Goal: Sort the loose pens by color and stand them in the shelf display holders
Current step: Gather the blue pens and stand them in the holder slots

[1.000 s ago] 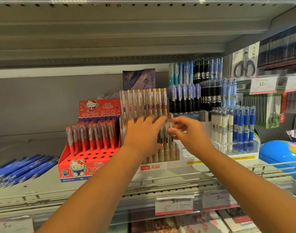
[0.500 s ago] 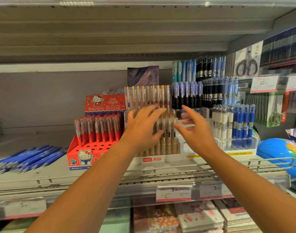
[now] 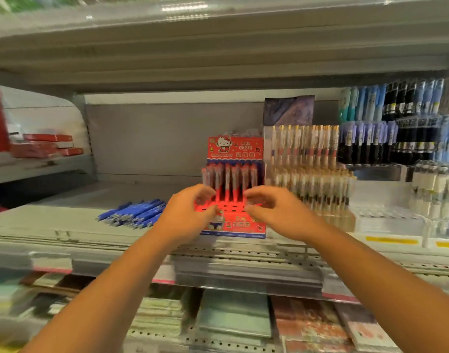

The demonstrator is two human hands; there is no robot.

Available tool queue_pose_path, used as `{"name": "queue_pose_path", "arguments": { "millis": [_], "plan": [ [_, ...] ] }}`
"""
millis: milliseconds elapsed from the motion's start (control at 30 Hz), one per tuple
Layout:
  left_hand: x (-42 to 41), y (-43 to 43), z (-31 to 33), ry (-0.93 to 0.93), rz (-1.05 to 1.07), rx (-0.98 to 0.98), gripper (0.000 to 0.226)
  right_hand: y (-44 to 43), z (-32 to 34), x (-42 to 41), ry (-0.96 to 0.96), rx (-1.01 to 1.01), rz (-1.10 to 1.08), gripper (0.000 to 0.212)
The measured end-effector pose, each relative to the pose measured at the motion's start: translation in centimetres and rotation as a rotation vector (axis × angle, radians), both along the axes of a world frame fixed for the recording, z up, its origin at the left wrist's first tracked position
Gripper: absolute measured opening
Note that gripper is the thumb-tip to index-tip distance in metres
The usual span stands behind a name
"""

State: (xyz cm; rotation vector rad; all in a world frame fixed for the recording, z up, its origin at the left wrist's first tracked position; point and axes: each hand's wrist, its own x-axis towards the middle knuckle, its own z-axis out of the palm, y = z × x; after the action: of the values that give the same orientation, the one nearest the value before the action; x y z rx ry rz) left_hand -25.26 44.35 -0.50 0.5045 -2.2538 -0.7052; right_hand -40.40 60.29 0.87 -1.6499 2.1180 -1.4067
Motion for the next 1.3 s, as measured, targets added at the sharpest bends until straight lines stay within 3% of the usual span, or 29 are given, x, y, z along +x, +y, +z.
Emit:
{"name": "queue_pose_path", "arguments": {
  "millis": [333,567,667,800,900,1033,1300],
  "plan": [
    [9.8,-15.0,0.3,-0.149,0.184,0.034,0.015,-16.2,-0.4,8.3,-0.054,0.012,-0.005,0.017],
    [11.5,-24.4,0.5,-0.297,0.147,0.089,0.029,-26.1,0.3,10.9,0.024,0.152,-0.162,0.004],
    [10.1,-26.2,0.6,-0.400,0.116,0.104,0.044,-28.6,0.7,10.9,0.072,0.343,-0.245,0.019],
    [7.7,-26.9,1.1,-0.664,0.096,0.132,0.094,-30.7,1.2,10.7,0.078,0.627,-0.272,0.028],
    [6.6,-27.0,1.7,-0.808,0.091,0.166,0.105,-32.0,1.4,9.8,0.031,0.765,-0.255,0.030],
    [5.9,-27.6,2.6,-0.984,-0.002,0.252,0.098,-33.5,1.8,8.5,-0.052,0.875,-0.204,0.033],
    [4.9,-30.2,2.3,-1.040,0.031,0.315,0.091,-36.4,1.6,8.1,0.055,0.957,-0.141,0.014]
  ]
}}
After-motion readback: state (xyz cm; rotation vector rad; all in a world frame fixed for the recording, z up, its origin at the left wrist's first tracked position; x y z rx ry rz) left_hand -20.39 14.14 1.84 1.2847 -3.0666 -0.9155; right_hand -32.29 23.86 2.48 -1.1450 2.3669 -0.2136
